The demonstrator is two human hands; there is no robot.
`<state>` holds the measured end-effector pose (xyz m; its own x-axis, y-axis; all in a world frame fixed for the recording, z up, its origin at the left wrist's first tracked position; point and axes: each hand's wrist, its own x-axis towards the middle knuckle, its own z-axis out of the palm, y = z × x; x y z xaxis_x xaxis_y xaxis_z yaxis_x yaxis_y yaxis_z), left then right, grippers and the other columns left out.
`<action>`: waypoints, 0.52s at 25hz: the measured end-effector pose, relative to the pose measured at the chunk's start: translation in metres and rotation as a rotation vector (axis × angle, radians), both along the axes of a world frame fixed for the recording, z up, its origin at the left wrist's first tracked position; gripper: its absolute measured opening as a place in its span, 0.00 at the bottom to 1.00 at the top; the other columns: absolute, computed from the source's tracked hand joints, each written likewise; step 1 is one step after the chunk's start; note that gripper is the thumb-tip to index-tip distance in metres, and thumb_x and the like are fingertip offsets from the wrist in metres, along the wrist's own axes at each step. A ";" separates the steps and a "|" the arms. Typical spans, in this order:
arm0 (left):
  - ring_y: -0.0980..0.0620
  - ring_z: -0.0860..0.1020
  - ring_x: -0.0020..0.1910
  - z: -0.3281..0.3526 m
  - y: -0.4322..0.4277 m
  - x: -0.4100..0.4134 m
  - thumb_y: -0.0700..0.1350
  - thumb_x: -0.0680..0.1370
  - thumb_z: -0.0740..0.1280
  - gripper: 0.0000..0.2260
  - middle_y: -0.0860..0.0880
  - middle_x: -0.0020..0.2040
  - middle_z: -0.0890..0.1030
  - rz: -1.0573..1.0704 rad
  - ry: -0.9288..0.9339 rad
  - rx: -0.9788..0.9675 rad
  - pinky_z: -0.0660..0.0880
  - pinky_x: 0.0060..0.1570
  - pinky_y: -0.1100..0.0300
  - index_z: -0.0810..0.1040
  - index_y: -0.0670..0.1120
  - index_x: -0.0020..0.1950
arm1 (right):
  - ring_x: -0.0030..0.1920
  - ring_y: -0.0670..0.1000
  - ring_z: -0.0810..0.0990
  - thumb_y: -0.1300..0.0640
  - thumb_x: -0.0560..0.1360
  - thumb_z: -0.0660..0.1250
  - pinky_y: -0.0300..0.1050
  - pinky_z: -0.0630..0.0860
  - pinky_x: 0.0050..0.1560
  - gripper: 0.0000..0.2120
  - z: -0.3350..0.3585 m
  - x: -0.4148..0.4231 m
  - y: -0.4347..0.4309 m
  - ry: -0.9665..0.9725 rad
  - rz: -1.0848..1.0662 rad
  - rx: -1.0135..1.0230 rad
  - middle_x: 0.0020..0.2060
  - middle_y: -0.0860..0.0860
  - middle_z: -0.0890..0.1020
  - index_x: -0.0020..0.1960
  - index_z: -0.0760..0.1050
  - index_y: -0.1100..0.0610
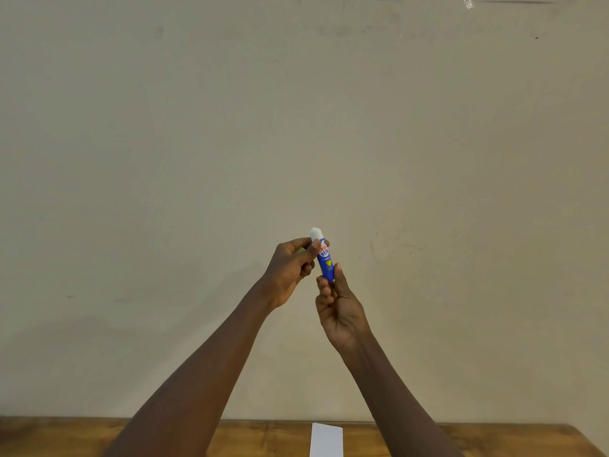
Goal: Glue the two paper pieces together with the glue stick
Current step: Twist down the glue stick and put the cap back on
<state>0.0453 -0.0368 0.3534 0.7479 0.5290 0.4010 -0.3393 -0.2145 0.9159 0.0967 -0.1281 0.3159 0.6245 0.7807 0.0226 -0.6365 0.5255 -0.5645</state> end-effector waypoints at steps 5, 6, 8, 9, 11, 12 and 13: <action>0.58 0.64 0.25 0.000 -0.001 -0.001 0.45 0.76 0.62 0.07 0.42 0.41 0.68 -0.011 -0.011 -0.001 0.66 0.31 0.69 0.79 0.47 0.45 | 0.30 0.47 0.83 0.59 0.74 0.63 0.35 0.79 0.29 0.09 -0.004 0.001 -0.004 -0.025 -0.004 0.064 0.35 0.57 0.83 0.46 0.75 0.66; 0.58 0.64 0.25 0.000 0.000 0.000 0.45 0.76 0.62 0.07 0.42 0.43 0.68 -0.009 -0.014 -0.005 0.66 0.30 0.69 0.79 0.47 0.45 | 0.28 0.47 0.82 0.53 0.74 0.63 0.34 0.78 0.27 0.15 -0.004 0.001 -0.005 -0.029 0.017 0.023 0.31 0.57 0.83 0.45 0.76 0.66; 0.58 0.64 0.25 -0.002 0.001 0.001 0.45 0.76 0.62 0.07 0.42 0.44 0.69 -0.004 -0.012 -0.007 0.66 0.30 0.69 0.79 0.45 0.45 | 0.20 0.44 0.75 0.45 0.74 0.60 0.31 0.72 0.20 0.22 -0.003 0.004 -0.004 -0.028 0.043 -0.067 0.24 0.54 0.81 0.40 0.75 0.65; 0.58 0.64 0.25 -0.002 0.000 0.000 0.45 0.76 0.62 0.08 0.42 0.42 0.69 -0.002 -0.009 -0.008 0.66 0.30 0.69 0.79 0.44 0.46 | 0.18 0.43 0.72 0.46 0.74 0.60 0.30 0.69 0.18 0.20 -0.002 0.004 -0.004 -0.027 0.045 -0.080 0.21 0.52 0.78 0.39 0.74 0.64; 0.58 0.64 0.25 -0.002 -0.001 -0.001 0.45 0.76 0.62 0.08 0.44 0.39 0.67 -0.004 -0.009 -0.003 0.66 0.31 0.69 0.79 0.43 0.49 | 0.18 0.43 0.72 0.52 0.75 0.61 0.30 0.69 0.19 0.14 -0.002 0.003 -0.002 0.006 0.023 -0.032 0.21 0.51 0.78 0.42 0.73 0.64; 0.58 0.64 0.25 -0.001 -0.002 -0.001 0.45 0.76 0.62 0.08 0.45 0.38 0.67 -0.007 -0.011 0.002 0.66 0.31 0.69 0.79 0.43 0.49 | 0.20 0.43 0.75 0.55 0.74 0.62 0.30 0.72 0.21 0.11 -0.004 0.003 -0.001 0.023 0.004 0.008 0.24 0.52 0.79 0.43 0.74 0.64; 0.58 0.64 0.26 -0.001 -0.002 -0.002 0.45 0.76 0.62 0.08 0.45 0.38 0.67 -0.008 -0.012 0.008 0.66 0.31 0.68 0.79 0.44 0.49 | 0.23 0.44 0.78 0.58 0.74 0.63 0.31 0.75 0.24 0.08 -0.005 0.003 -0.001 0.030 -0.018 0.040 0.29 0.54 0.80 0.45 0.74 0.64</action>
<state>0.0435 -0.0392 0.3520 0.7473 0.5194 0.4143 -0.3521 -0.2192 0.9099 0.0998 -0.1291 0.3105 0.6396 0.7679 0.0350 -0.6428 0.5592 -0.5236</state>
